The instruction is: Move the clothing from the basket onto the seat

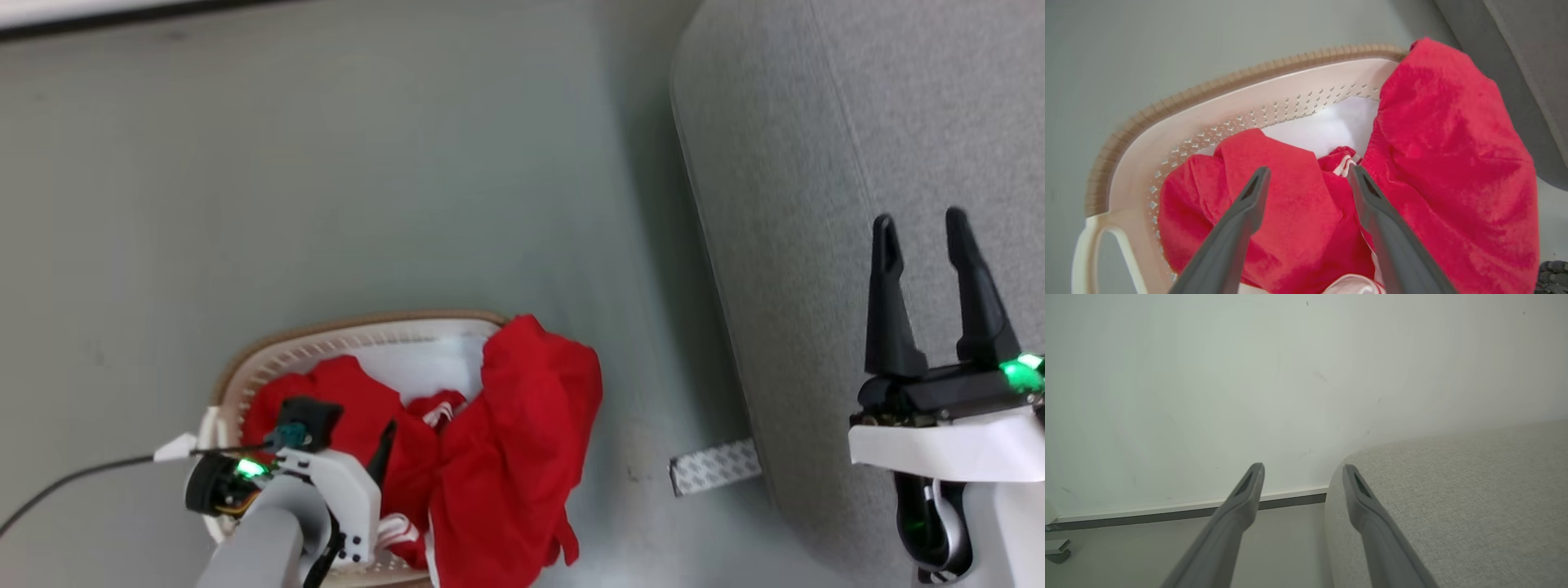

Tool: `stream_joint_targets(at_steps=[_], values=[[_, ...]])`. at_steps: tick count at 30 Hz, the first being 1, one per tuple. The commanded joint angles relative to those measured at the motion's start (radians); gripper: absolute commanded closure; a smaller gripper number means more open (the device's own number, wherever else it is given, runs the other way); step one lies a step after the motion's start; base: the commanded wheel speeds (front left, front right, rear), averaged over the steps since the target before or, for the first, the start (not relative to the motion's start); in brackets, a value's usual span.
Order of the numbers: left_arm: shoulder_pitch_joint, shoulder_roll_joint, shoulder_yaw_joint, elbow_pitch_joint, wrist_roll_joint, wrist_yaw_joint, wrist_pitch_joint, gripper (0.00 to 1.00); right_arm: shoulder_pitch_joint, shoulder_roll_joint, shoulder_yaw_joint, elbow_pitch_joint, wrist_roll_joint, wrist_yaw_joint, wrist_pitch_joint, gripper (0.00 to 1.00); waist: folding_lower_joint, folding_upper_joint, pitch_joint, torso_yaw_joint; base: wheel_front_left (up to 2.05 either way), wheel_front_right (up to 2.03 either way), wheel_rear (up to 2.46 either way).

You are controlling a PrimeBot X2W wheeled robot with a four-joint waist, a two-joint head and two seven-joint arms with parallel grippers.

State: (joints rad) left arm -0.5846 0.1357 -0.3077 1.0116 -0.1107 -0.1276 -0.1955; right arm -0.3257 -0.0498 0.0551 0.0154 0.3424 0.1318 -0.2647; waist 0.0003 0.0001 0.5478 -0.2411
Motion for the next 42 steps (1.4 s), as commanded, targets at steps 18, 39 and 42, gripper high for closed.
stream_joint_targets(at_steps=[18, 39, 42], values=[[-0.218, 0.086, -0.358, 0.217, -0.034, -0.001, 0.145, 0.00, -0.080, -0.001, 0.003, -0.077, 0.104, -0.002, 0.000, 0.00, -0.0003, -0.0001, 0.240, -0.102, 0.00, 0.00, 0.00], [-0.209, 0.100, -0.495, 0.250, -0.186, -0.002, 0.121, 1.00, -0.080, -0.002, 0.001, -0.053, 0.100, -0.002, 0.001, 0.00, -0.0003, -0.0001, 0.186, -0.099, 0.00, 0.00, 0.00], [-0.189, 0.077, -0.488, 0.250, -0.212, -0.002, 0.083, 1.00, -0.074, -0.001, -0.003, -0.038, 0.087, -0.002, 0.001, 0.00, -0.0003, -0.0001, 0.119, -0.078, 0.00, 0.00, 0.00]])
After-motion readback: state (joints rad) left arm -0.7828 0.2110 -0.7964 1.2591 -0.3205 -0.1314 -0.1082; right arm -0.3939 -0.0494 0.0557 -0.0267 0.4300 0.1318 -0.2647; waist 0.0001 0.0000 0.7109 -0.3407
